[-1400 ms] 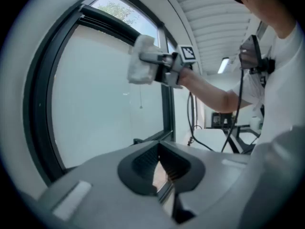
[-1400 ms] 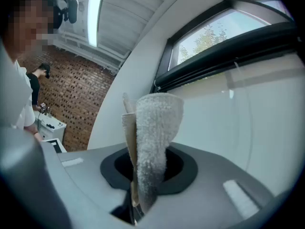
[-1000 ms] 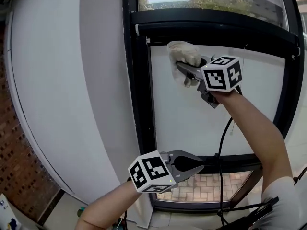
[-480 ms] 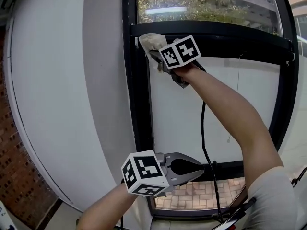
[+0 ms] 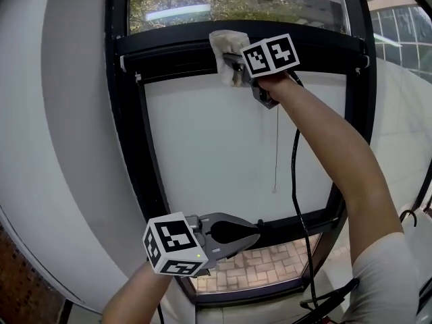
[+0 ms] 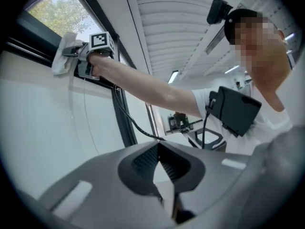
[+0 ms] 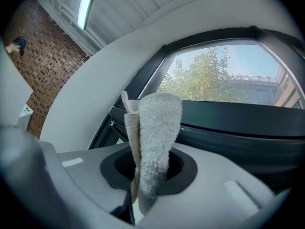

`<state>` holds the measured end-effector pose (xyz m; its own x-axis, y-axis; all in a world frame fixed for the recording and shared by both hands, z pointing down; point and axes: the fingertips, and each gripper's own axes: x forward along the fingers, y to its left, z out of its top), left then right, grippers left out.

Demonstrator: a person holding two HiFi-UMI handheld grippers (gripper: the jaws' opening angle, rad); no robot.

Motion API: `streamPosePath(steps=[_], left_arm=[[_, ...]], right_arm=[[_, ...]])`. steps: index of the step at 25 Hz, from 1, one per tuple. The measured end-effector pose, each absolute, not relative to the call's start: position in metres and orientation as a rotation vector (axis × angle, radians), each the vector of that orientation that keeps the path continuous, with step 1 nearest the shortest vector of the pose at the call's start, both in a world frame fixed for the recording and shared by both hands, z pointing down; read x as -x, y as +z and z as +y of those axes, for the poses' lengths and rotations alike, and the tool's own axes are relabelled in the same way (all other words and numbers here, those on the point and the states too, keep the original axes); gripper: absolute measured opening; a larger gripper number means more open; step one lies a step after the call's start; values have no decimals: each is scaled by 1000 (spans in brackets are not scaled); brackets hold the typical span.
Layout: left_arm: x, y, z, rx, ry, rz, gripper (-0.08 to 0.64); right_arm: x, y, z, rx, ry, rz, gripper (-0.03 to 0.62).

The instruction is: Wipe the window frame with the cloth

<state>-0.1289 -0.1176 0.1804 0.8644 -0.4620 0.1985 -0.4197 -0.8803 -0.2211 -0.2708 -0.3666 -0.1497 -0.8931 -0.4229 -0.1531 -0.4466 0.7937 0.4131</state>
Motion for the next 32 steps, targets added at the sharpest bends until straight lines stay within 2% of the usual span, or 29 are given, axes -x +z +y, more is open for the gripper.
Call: streamPosePath(steps=[11,18,32], left_arm=[[37,196,-156,2900,-406,539,20],[9,195,-182,2904,-426,506,20],[-72,203,-223,2914,-403,456,25]], right_arm=[[120,-148,-426,867,666,2894,67],[57,-150,-462,920,654,2886,69],[-122,-151,-539,1197,631,2850,69]])
